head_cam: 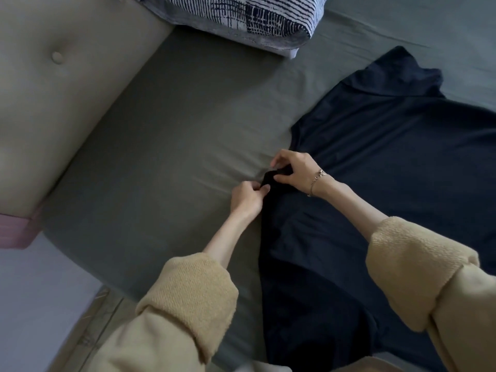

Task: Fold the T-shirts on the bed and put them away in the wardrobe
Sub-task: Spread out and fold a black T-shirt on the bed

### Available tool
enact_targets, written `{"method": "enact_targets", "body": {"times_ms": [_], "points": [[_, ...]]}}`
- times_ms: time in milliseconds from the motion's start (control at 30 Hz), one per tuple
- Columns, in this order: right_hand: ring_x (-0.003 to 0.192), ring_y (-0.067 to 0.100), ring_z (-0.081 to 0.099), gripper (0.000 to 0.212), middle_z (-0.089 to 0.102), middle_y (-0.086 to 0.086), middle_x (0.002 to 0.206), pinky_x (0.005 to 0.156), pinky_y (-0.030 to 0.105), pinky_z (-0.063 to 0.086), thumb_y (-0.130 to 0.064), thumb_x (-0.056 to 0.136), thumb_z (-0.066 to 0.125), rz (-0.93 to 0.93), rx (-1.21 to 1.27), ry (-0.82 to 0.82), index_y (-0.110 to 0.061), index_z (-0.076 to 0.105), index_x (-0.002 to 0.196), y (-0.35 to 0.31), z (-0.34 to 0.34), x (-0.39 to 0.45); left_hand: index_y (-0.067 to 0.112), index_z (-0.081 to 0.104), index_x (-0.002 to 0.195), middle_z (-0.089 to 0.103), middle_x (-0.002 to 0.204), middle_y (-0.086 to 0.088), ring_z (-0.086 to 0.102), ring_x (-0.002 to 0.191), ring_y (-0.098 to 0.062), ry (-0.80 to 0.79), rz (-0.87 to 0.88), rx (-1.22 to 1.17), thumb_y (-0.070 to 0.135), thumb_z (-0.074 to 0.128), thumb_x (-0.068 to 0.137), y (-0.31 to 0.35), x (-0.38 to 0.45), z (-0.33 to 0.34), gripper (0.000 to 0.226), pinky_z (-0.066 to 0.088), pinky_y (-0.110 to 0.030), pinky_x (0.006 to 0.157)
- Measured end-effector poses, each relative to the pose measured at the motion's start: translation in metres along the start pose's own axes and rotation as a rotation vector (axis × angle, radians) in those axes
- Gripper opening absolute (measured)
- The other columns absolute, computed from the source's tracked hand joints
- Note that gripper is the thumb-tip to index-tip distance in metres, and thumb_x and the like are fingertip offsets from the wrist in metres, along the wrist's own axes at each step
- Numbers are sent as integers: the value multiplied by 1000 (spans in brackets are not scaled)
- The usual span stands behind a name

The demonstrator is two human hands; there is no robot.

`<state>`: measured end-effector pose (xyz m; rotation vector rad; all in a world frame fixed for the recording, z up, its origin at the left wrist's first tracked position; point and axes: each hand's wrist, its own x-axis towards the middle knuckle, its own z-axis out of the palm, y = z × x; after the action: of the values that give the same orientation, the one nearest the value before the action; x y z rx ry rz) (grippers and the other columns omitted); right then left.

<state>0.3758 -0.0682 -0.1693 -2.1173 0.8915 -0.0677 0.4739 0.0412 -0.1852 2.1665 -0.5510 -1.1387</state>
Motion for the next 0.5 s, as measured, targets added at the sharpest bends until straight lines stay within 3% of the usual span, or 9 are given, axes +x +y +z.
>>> {"method": "enact_targets", "body": {"times_ms": [67,133,200,267,400,500], "points": [[85,15,55,16,53,-3,93,84,36,49,-16,80,70,-1,-83,79,-19,55,87,3,-3,-11,10,67,79,68,89,-21,65,91,-34,56,49,65,30,62,90,-1,-1,2,23,55,-45,78],[85,18,54,19,50,-3,91,75,35,47,-30,84,65,122,-195,142,-20,50,88,7,-8,-28,14,60,67,66,80,-19,64,85,-32,69,98,120,32,62,90,-1,-4,2,29,54,-38,75],[90,23,57,32,53,0,95,70,33,42,-44,88,57,323,-325,132,-15,48,98,14,-11,-46,16,55,70,60,74,-10,58,81,-26,61,116,217,33,60,91,-2,-7,1,28,45,-28,70],[95,28,59,44,57,4,103,70,34,42,-51,88,53,425,-466,108,-11,47,106,25,-11,-65,17,54,76,57,76,-5,56,84,-25,72,130,298,33,57,93,-4,-9,3,24,35,-28,68],[95,30,58,20,59,7,108,69,32,40,-32,96,49,334,-422,129,-12,48,93,40,-4,-83,7,60,90,66,100,-14,58,99,-31,143,130,362,34,50,96,-2,-7,8,29,39,-33,73],[97,33,58,20,59,10,110,72,35,42,-25,98,45,361,-451,114,-7,52,101,40,-6,-87,1,57,103,63,108,-17,57,102,-33,230,137,444,31,43,100,2,-13,13,34,38,-35,73]]}}
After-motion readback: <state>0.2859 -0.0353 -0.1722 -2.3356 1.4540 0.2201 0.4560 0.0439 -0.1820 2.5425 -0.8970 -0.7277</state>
